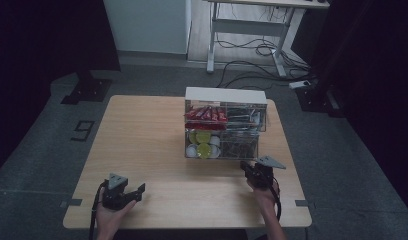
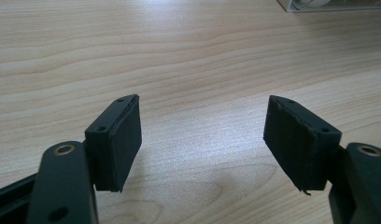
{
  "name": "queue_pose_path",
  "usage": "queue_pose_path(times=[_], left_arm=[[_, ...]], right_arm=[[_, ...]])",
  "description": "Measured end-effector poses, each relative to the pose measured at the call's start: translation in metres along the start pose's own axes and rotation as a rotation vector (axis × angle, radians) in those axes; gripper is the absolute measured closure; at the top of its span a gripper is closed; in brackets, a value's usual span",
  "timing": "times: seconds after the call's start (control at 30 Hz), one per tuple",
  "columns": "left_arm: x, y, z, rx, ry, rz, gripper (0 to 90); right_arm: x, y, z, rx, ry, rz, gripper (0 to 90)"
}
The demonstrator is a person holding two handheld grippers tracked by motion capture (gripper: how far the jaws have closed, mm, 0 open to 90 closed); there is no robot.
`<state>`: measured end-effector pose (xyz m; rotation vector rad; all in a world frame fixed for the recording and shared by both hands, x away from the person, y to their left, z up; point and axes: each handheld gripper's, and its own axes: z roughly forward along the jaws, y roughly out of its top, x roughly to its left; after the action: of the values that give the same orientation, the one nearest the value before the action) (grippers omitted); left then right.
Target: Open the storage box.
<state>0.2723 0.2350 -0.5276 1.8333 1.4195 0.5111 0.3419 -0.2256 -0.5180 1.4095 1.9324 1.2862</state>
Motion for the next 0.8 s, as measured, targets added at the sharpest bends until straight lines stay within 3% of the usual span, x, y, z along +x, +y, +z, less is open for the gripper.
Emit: queue_pose_path(times=[0.8], left_arm=[[0.0012,-0.0006,-0.0002,-0.001,-0.003,-0.001,28.1]], right_arm=[[-0.0019,0.0050,-0.0073,-0.028,0.014,0.017,89.0]])
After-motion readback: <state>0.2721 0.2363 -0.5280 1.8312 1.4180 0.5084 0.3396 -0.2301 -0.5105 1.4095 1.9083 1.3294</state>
